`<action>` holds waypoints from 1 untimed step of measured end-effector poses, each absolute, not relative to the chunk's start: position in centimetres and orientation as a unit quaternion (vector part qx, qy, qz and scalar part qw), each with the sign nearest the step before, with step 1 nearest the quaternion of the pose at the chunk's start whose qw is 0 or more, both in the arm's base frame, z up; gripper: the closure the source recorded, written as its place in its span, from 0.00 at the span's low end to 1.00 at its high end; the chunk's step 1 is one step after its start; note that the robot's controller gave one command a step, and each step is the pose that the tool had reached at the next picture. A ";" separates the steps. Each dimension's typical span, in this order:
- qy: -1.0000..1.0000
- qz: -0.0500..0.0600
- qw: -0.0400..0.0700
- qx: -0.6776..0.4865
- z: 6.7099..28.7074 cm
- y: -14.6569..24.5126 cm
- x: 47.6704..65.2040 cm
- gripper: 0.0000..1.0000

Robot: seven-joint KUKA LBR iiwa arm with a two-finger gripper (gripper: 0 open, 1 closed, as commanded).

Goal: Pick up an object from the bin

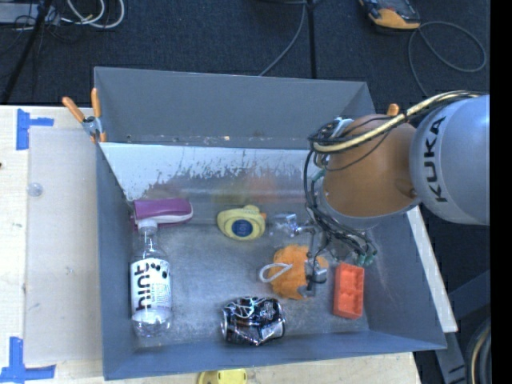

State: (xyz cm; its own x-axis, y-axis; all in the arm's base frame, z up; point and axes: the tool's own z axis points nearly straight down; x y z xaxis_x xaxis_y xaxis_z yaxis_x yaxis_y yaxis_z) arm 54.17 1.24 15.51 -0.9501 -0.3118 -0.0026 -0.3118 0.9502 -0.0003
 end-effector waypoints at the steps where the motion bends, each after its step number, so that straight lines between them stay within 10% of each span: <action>1: 0.959 0.003 -0.004 -0.282 8.3 -0.4 53.3 1.00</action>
Offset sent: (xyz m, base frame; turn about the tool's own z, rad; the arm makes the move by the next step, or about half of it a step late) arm 0.0000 0.0000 0.0000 0.0000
